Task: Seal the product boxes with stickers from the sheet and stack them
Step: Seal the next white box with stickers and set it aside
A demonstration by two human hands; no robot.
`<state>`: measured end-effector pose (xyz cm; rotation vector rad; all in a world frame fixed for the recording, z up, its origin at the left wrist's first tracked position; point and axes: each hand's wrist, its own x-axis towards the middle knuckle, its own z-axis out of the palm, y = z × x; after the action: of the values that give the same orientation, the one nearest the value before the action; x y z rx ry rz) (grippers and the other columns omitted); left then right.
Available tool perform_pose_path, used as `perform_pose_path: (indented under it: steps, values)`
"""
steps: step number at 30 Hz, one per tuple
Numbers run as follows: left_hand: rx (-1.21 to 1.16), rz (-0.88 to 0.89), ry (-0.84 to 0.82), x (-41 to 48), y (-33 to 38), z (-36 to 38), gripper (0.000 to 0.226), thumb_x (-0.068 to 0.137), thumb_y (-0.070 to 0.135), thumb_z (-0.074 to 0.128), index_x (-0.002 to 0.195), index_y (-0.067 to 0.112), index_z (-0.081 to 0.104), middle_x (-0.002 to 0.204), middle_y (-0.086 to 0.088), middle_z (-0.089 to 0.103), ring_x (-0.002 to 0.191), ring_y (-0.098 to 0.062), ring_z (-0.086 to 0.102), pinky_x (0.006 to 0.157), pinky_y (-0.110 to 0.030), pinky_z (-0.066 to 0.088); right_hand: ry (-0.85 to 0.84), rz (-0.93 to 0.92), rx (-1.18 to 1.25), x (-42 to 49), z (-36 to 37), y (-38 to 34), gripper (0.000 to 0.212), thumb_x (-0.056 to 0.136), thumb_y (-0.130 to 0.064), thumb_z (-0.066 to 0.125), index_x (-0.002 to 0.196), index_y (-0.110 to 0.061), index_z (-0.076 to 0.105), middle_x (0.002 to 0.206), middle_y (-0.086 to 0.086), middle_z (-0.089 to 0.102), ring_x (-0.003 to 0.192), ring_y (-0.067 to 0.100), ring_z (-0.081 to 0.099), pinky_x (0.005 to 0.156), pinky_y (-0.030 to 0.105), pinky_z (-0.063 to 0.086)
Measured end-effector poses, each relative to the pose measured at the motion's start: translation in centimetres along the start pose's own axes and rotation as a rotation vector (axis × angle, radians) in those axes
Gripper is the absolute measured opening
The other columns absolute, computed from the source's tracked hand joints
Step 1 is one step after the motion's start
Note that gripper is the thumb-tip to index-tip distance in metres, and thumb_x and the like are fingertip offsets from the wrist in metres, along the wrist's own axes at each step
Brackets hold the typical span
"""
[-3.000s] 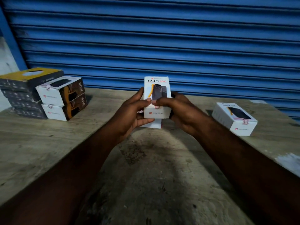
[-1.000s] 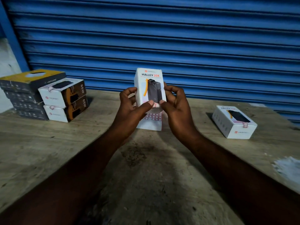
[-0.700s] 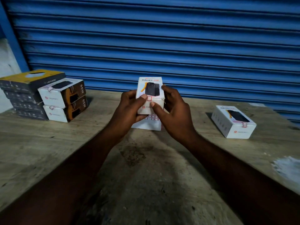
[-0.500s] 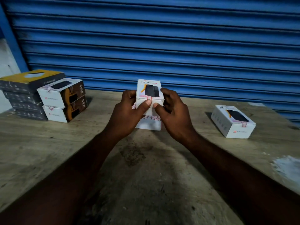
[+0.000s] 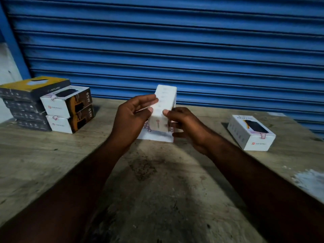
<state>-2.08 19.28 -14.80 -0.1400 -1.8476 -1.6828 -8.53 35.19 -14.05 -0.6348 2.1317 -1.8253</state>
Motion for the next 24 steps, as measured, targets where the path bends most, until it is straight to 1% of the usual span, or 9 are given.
perform_pose_path:
  steps: [3, 5, 7, 10, 13, 15, 17, 21, 24]
  values:
    - [-0.003, -0.004, 0.022, -0.2, -0.3, 0.2, 0.048, 0.084, -0.005, 0.073, 0.126, 0.010, 0.056, 0.125, 0.000, 0.065, 0.111, -0.007, 0.067, 0.089, -0.025, 0.057, 0.048, -0.002, 0.034, 0.0, 0.0, -0.1, 0.068, 0.075, -0.058, 0.072, 0.127, -0.017, 0.056, 0.114, 0.001, 0.072, 0.099, 0.016, 0.071, 0.082, 0.037, 0.058]
    - [-0.046, -0.052, 0.048, 0.0, -0.6, 0.4, 0.050, 0.085, 0.000, 0.074, 0.128, 0.013, 0.054, 0.129, 0.000, 0.062, 0.114, -0.008, 0.065, 0.089, -0.028, 0.057, 0.101, -0.009, 0.063, -0.2, -0.3, 0.0, 0.056, 0.082, -0.045, 0.074, 0.125, -0.017, 0.051, 0.115, 0.000, 0.070, 0.097, 0.014, 0.070, 0.078, 0.032, 0.058]
    - [-0.045, -0.087, 0.058, 0.1, -0.7, 0.3, 0.047, 0.087, 0.003, 0.073, 0.128, 0.016, 0.055, 0.132, 0.000, 0.061, 0.107, -0.004, 0.067, 0.085, -0.027, 0.057, 0.046, -0.014, 0.111, -0.4, -0.6, -0.2, 0.039, 0.088, -0.032, 0.070, 0.121, -0.017, 0.056, 0.111, 0.001, 0.072, 0.095, 0.016, 0.072, 0.077, 0.032, 0.059]
    - [-0.008, -0.148, 0.020, 0.5, -1.2, -0.1, 0.053, 0.084, 0.015, 0.079, 0.132, 0.017, 0.055, 0.134, -0.001, 0.061, 0.110, -0.018, 0.068, 0.084, -0.031, 0.059, -0.116, -0.013, 0.209, -0.9, -1.0, -0.6, 0.040, 0.093, -0.020, 0.061, 0.131, -0.011, 0.055, 0.119, 0.010, 0.071, 0.108, 0.029, 0.068, 0.091, 0.042, 0.056]
    - [-0.062, -0.279, -0.042, 0.5, -0.6, -0.5, 0.087, 0.067, 0.044, 0.088, 0.140, 0.020, 0.048, 0.138, -0.002, 0.060, 0.119, -0.021, 0.064, 0.095, -0.043, 0.056, -0.249, 0.023, 0.329, -1.4, -1.6, -1.1, 0.039, 0.094, -0.017, 0.049, 0.131, -0.009, 0.056, 0.126, 0.016, 0.066, 0.118, 0.034, 0.061, 0.101, 0.045, 0.049]
    - [-0.219, -0.347, -0.145, 0.3, -0.3, -0.2, 0.062, 0.081, 0.031, 0.078, 0.135, 0.014, 0.054, 0.131, -0.009, 0.066, 0.113, -0.025, 0.068, 0.093, -0.045, 0.058, -0.301, 0.046, 0.316, -1.4, -1.9, -1.1, 0.035, 0.093, -0.014, 0.046, 0.127, -0.011, 0.058, 0.127, 0.015, 0.065, 0.118, 0.034, 0.060, 0.104, 0.047, 0.044]
    - [-0.284, -0.389, -0.216, 0.0, 0.2, 0.3, 0.040, 0.092, 0.017, 0.061, 0.132, 0.010, 0.057, 0.123, -0.012, 0.070, 0.109, -0.028, 0.070, 0.090, -0.044, 0.059, -0.287, 0.050, 0.216, -1.1, -1.9, -1.0, 0.033, 0.089, -0.008, 0.051, 0.120, -0.014, 0.061, 0.121, 0.014, 0.068, 0.110, 0.032, 0.062, 0.096, 0.047, 0.046]
    - [-0.088, -0.315, -0.134, 0.0, -0.5, 0.1, 0.055, 0.086, 0.007, 0.072, 0.136, 0.012, 0.051, 0.124, -0.008, 0.069, 0.105, -0.020, 0.071, 0.087, -0.040, 0.060, -0.076, -0.043, 0.027, -0.2, -2.0, -0.9, 0.059, 0.079, 0.007, 0.060, 0.133, -0.009, 0.047, 0.120, 0.015, 0.067, 0.102, 0.031, 0.067, 0.086, 0.044, 0.055]
    - [0.008, -0.220, -0.140, -0.1, -0.6, 0.1, 0.067, 0.080, 0.002, 0.077, 0.139, 0.013, 0.047, 0.122, -0.001, 0.069, 0.103, -0.010, 0.071, 0.081, -0.028, 0.060, 0.040, -0.186, 0.028, -0.3, -2.2, -1.6, 0.063, 0.082, 0.020, 0.054, 0.137, -0.009, 0.041, 0.124, 0.013, 0.061, 0.088, 0.016, 0.066, 0.069, 0.021, 0.054]
